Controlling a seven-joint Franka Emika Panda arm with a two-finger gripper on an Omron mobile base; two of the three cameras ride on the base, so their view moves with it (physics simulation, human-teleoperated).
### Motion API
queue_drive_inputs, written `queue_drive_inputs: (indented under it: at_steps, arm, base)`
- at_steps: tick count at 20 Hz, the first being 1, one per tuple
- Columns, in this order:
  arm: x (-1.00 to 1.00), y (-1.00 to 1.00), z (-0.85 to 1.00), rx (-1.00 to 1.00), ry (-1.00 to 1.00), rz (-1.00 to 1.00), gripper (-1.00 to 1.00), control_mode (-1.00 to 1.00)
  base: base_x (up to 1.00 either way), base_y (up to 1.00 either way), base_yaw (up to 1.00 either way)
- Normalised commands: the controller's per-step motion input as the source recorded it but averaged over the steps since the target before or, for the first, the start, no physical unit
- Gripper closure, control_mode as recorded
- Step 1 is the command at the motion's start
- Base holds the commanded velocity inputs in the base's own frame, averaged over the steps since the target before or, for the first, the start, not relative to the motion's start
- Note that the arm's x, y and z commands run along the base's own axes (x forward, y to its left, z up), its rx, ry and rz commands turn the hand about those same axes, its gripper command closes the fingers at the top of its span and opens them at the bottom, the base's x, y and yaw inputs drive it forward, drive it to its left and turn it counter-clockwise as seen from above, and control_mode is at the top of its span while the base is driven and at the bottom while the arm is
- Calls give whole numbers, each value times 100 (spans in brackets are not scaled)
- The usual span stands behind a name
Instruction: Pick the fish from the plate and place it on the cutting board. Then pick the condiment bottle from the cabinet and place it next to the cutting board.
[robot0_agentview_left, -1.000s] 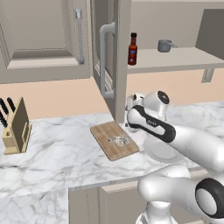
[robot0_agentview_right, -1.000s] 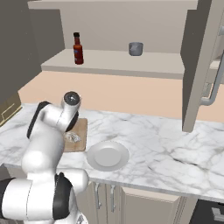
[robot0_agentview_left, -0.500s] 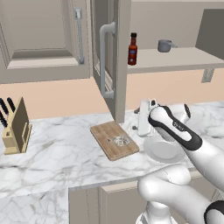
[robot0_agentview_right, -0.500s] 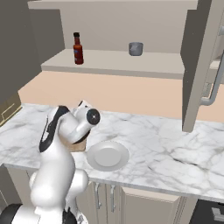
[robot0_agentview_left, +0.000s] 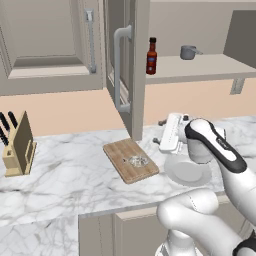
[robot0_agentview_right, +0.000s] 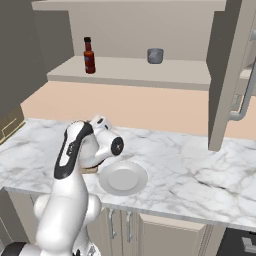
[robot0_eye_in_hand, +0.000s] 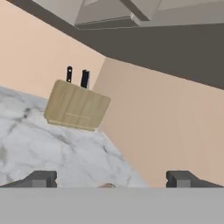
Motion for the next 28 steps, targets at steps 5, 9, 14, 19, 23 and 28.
queue_drive_inputs:
  at_steps: [5,9,14,19,23,28]
  arm:
    - [-4,-9,41,1,0,4,-100,-100]
    - [0,-3,61,8,2,1,-100,-100]
    - [0,-1,57,14,2,0,-100,-100]
    - [0,0,47,11,0,0,-100,-100]
    - [0,0,42,8,0,0,-100,-100]
    - [0,0,41,5,0,0,-100,-100]
  base:
    - [0,0,0]
    - [0,0,0]
    - [0,0,0]
    - [0,0,0]
    - [0,0,0]
    - [0,0,0]
